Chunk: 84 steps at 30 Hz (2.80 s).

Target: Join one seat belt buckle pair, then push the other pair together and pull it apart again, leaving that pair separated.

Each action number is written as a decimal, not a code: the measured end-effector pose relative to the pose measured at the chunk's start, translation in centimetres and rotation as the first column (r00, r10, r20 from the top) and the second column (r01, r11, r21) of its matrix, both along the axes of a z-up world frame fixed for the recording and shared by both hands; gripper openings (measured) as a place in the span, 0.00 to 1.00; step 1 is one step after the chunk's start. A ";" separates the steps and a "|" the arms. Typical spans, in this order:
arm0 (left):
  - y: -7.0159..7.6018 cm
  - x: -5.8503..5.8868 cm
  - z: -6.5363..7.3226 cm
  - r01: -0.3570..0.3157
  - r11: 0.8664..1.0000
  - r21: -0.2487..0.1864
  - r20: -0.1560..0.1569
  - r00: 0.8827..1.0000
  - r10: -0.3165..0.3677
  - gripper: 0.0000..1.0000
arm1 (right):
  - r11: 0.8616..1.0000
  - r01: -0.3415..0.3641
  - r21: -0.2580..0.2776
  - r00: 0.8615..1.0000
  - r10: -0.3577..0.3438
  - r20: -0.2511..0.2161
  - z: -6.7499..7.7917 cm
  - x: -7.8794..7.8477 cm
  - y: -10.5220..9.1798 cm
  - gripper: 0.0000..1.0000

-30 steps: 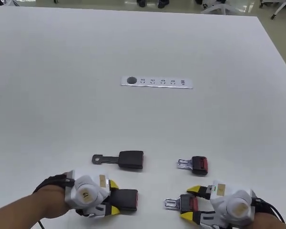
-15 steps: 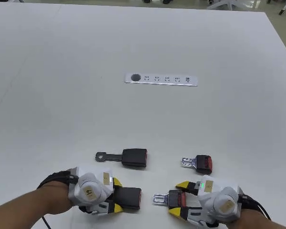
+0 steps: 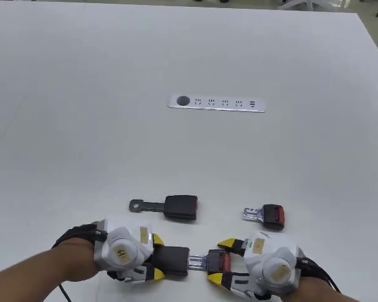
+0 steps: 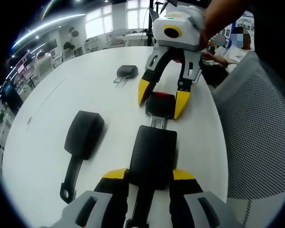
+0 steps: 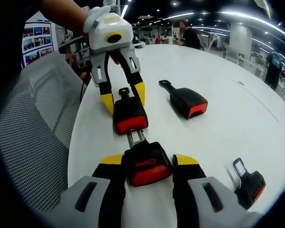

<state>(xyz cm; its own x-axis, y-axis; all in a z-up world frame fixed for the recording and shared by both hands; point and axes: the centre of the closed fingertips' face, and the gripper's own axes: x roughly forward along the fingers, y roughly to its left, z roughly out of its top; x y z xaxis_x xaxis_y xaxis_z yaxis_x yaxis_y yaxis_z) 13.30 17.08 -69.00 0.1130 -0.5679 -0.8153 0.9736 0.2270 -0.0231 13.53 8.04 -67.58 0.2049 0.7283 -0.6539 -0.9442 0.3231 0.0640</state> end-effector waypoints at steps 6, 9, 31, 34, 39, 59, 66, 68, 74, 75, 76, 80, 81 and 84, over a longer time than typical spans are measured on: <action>0.1 0.0 -0.1 -0.003 1.000 0.008 0.000 1.000 0.003 0.34 | 1.000 -0.006 -0.010 1.000 0.007 0.009 0.0 0.2 1.1 0.38; 0.1 0.0 -0.2 -0.009 1.000 0.003 -0.001 1.000 0.009 0.34 | 1.000 0.007 0.003 1.000 -0.007 0.002 0.0 0.3 1.1 0.38; 0.3 0.1 -0.3 0.028 0.999 0.019 -0.007 1.000 -0.027 0.33 | 0.999 0.033 0.005 0.999 -0.033 -0.010 -1.3 0.3 3.5 0.37; 0.2 0.0 -0.2 0.030 0.999 0.015 -0.006 1.000 -0.030 0.33 | 0.999 0.034 0.006 0.999 -0.033 -0.012 -1.4 0.4 3.7 0.37; 0.5 0.2 -0.6 0.048 0.999 0.020 -0.011 0.999 -0.048 0.33 | 1.000 0.022 -0.004 1.000 -0.022 -0.018 -2.1 0.1 3.8 0.37; -0.1 0.5 -0.7 0.081 0.997 0.005 0.008 0.997 -0.081 0.33 | 0.996 -0.082 -0.046 0.997 0.081 -0.007 -2.1 0.5 3.7 0.37; -0.3 0.4 -0.2 0.083 0.996 -0.025 0.012 0.997 -0.083 0.32 | 0.991 -0.118 -0.057 0.993 0.119 0.004 -1.8 0.4 3.4 0.36; -0.3 0.4 -0.2 0.087 0.996 -0.032 0.013 0.996 -0.087 0.32 | 0.991 -0.121 -0.055 0.993 0.122 0.003 -1.8 0.5 3.4 0.36; -0.3 0.3 -0.1 0.105 0.993 -0.054 0.016 0.994 -0.104 0.32 | 0.990 -0.132 -0.046 0.991 0.132 0.009 -2.0 0.4 3.2 0.35; -0.2 0.2 -0.1 0.109 0.993 -0.055 0.015 0.994 -0.109 0.32 | 0.990 -0.133 -0.044 0.991 0.134 0.009 -2.0 0.4 3.2 0.35; -0.3 0.2 -0.1 0.117 0.991 -0.058 0.013 0.993 -0.117 0.32 | 0.990 -0.136 -0.041 0.991 0.137 0.010 -2.0 0.3 3.2 0.35; -0.2 0.2 0.0 0.128 0.990 -0.063 0.014 0.992 -0.127 0.32 | 0.988 -0.148 -0.036 0.989 0.149 0.013 -1.9 0.2 3.1 0.35; -0.1 0.2 -0.1 0.130 0.989 -0.066 0.014 0.992 -0.129 0.32 | 0.988 -0.151 -0.034 0.988 0.152 0.016 -1.9 0.3 3.1 0.35; -0.1 0.2 -0.1 0.134 0.988 -0.070 0.015 0.991 -0.134 0.32 | 0.988 -0.152 -0.028 0.988 0.153 0.018 -1.9 0.2 3.1 0.35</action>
